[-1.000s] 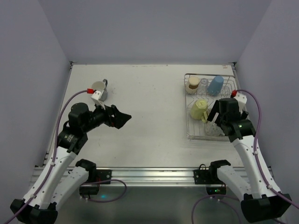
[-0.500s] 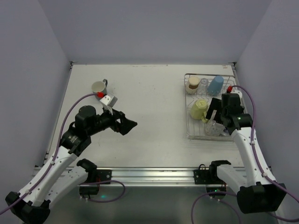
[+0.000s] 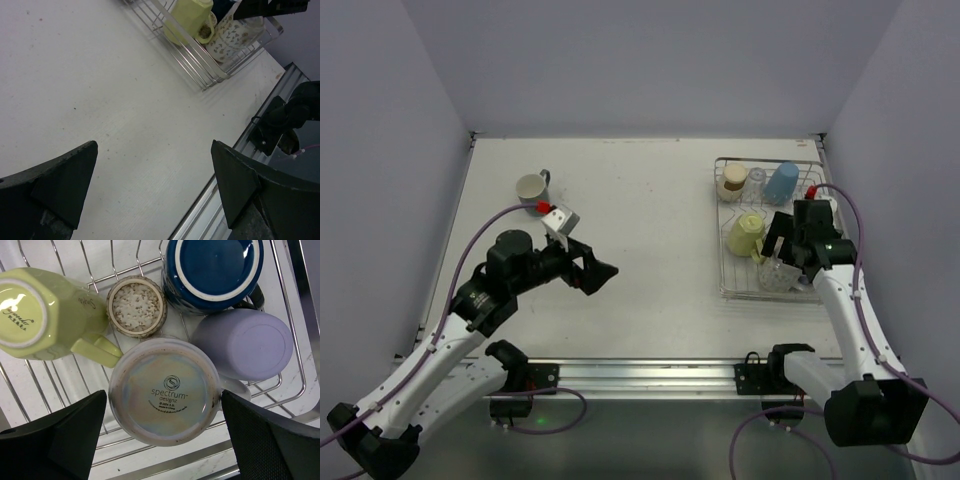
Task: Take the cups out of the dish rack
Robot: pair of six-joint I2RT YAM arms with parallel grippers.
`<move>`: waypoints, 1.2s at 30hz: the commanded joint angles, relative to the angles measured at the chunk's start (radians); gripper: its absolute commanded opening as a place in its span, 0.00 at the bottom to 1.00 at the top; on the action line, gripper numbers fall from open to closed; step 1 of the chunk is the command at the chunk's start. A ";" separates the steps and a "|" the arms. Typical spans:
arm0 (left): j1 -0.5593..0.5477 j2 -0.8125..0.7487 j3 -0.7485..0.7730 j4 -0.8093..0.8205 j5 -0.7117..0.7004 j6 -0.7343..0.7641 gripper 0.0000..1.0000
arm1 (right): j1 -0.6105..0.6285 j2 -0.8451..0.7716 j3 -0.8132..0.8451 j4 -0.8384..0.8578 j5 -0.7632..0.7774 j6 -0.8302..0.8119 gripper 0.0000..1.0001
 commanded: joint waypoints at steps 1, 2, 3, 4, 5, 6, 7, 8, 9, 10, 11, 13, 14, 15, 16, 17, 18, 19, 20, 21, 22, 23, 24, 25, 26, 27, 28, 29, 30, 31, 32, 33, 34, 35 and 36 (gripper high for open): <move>-0.014 -0.005 0.002 0.004 -0.021 0.026 1.00 | -0.007 0.010 -0.013 0.010 0.025 -0.008 0.99; -0.017 -0.003 0.002 0.002 -0.021 0.026 1.00 | -0.007 0.010 -0.021 0.011 0.033 -0.007 0.99; -0.019 -0.001 0.002 0.000 -0.023 0.027 1.00 | -0.007 0.008 -0.023 0.013 0.041 -0.005 0.99; -0.022 0.003 0.004 0.000 -0.023 0.026 1.00 | -0.009 0.007 -0.023 0.013 0.042 -0.003 0.99; -0.027 0.005 0.004 0.000 -0.023 0.026 1.00 | -0.010 0.007 -0.026 0.019 0.029 -0.006 0.99; -0.028 0.008 0.005 -0.001 -0.024 0.027 1.00 | -0.012 0.008 -0.026 0.024 0.013 -0.010 0.99; -0.028 0.009 0.007 0.000 -0.026 0.026 1.00 | -0.015 0.014 -0.024 0.024 0.000 -0.010 0.99; -0.031 0.011 0.007 0.000 -0.026 0.027 1.00 | -0.015 0.022 -0.023 0.024 -0.019 -0.010 0.99; -0.034 0.011 0.007 0.000 -0.026 0.027 1.00 | -0.015 0.028 -0.017 0.024 -0.027 -0.013 0.99; -0.034 0.014 0.007 -0.001 -0.026 0.027 1.00 | -0.017 0.039 -0.015 0.022 -0.034 -0.013 0.99; -0.036 0.014 0.007 -0.001 -0.026 0.027 1.00 | -0.017 0.043 -0.012 0.025 -0.045 -0.011 0.99; -0.037 0.017 0.007 -0.001 -0.026 0.027 1.00 | -0.017 0.057 -0.010 0.024 -0.051 -0.013 0.99; -0.039 0.017 0.007 -0.001 -0.026 0.026 1.00 | -0.020 0.063 -0.009 0.024 -0.054 -0.011 0.99; -0.039 0.018 0.007 -0.003 -0.025 0.027 1.00 | -0.021 0.073 -0.006 0.022 -0.074 -0.010 0.99; -0.037 0.020 0.007 -0.001 -0.023 0.026 1.00 | -0.026 0.083 -0.006 0.022 -0.085 -0.007 0.99; -0.039 0.020 0.007 -0.003 -0.023 0.026 1.00 | -0.026 0.103 -0.003 0.022 -0.094 -0.003 0.99; -0.037 0.020 0.007 -0.003 -0.023 0.026 1.00 | -0.026 0.114 -0.003 0.024 -0.102 0.001 0.99; -0.039 0.019 0.007 -0.004 -0.026 0.026 1.00 | -0.026 0.122 -0.003 0.024 -0.105 0.004 0.99; -0.037 0.019 0.007 -0.006 -0.029 0.026 1.00 | -0.026 0.125 -0.003 0.024 -0.105 0.007 0.99; -0.039 0.017 0.005 -0.007 -0.031 0.026 1.00 | -0.026 0.123 -0.004 0.024 -0.102 0.012 0.99; -0.037 0.020 0.005 -0.006 -0.031 0.026 1.00 | -0.026 0.120 -0.004 0.024 -0.099 0.015 0.99; -0.039 0.020 0.007 -0.006 -0.029 0.026 1.00 | -0.026 0.105 -0.003 0.022 -0.091 0.018 0.99; -0.039 0.023 0.008 -0.004 -0.025 0.024 1.00 | -0.026 0.094 -0.001 0.021 -0.080 0.027 0.93; -0.039 0.025 0.008 -0.004 -0.023 0.021 1.00 | -0.026 0.084 0.003 0.021 -0.056 0.033 0.85; -0.039 0.025 0.010 -0.003 -0.020 0.020 1.00 | -0.026 0.068 0.013 0.019 -0.048 0.041 0.78; -0.037 0.026 0.011 -0.003 -0.015 0.018 1.00 | -0.026 0.032 0.019 0.019 -0.038 0.056 0.72; -0.039 0.028 0.016 -0.003 -0.006 0.012 1.00 | -0.026 0.012 0.025 0.022 -0.025 0.064 0.61; -0.039 0.029 0.017 0.002 0.001 0.007 1.00 | -0.026 -0.011 0.042 0.024 -0.022 0.070 0.57; -0.039 0.031 0.020 0.007 0.020 0.003 1.00 | -0.026 -0.060 0.049 0.030 -0.019 0.087 0.53; -0.037 0.029 0.022 0.011 0.032 -0.013 1.00 | -0.026 -0.085 0.057 0.034 -0.019 0.093 0.50; -0.037 0.028 0.024 0.026 0.046 -0.022 1.00 | -0.026 -0.110 0.075 0.045 -0.030 0.105 0.48; -0.039 0.026 0.024 0.039 0.067 -0.032 1.00 | -0.026 -0.149 0.083 0.051 -0.042 0.112 0.47; -0.037 0.025 0.024 0.049 0.078 -0.055 1.00 | -0.026 -0.166 0.089 0.054 -0.051 0.118 0.47; -0.037 0.026 0.024 0.078 0.095 -0.066 1.00 | -0.026 -0.182 0.105 0.059 -0.056 0.131 0.47; -0.039 0.029 0.022 0.105 0.126 -0.091 1.00 | -0.026 -0.206 0.118 0.059 -0.063 0.138 0.47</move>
